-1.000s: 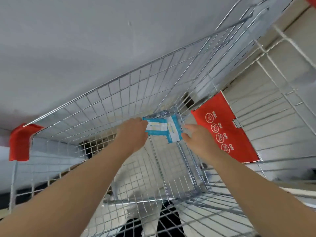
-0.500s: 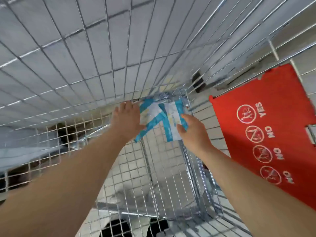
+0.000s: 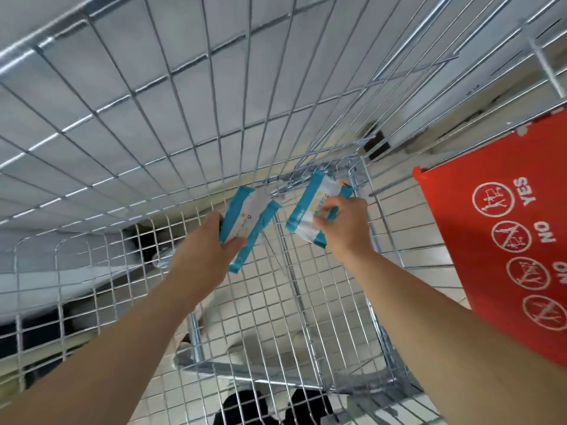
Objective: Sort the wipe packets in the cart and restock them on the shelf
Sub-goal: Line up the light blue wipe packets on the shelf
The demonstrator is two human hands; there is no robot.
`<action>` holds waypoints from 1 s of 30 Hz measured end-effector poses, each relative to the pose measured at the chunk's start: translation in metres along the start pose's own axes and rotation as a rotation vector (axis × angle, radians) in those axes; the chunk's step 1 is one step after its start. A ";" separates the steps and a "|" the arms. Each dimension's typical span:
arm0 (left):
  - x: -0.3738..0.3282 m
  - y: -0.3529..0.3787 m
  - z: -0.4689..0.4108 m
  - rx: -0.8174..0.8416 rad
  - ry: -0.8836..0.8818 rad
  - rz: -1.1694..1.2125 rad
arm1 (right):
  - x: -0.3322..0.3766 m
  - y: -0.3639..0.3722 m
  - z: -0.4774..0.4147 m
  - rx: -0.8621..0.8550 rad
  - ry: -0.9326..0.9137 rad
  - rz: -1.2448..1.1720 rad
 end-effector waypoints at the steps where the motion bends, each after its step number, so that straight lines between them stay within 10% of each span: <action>1: 0.003 -0.003 0.001 0.005 -0.006 0.013 | 0.002 0.000 -0.001 -0.013 0.031 -0.033; 13: 0.005 -0.077 0.055 0.005 0.031 0.152 | 0.068 -0.032 0.050 0.128 0.087 -0.365; 30: -0.017 -0.326 0.357 -0.597 -0.002 0.248 | 0.340 -0.222 0.315 0.121 -0.651 -0.364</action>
Point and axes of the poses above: each hand's wrist, its own z-axis away from the middle knuckle, its own y-axis out of the palm, x = y × z, the point moved 4 cm from there along -z, towards the middle knuckle, and after that the axes turned 2 degrees about -z, right-handed, at the moved point
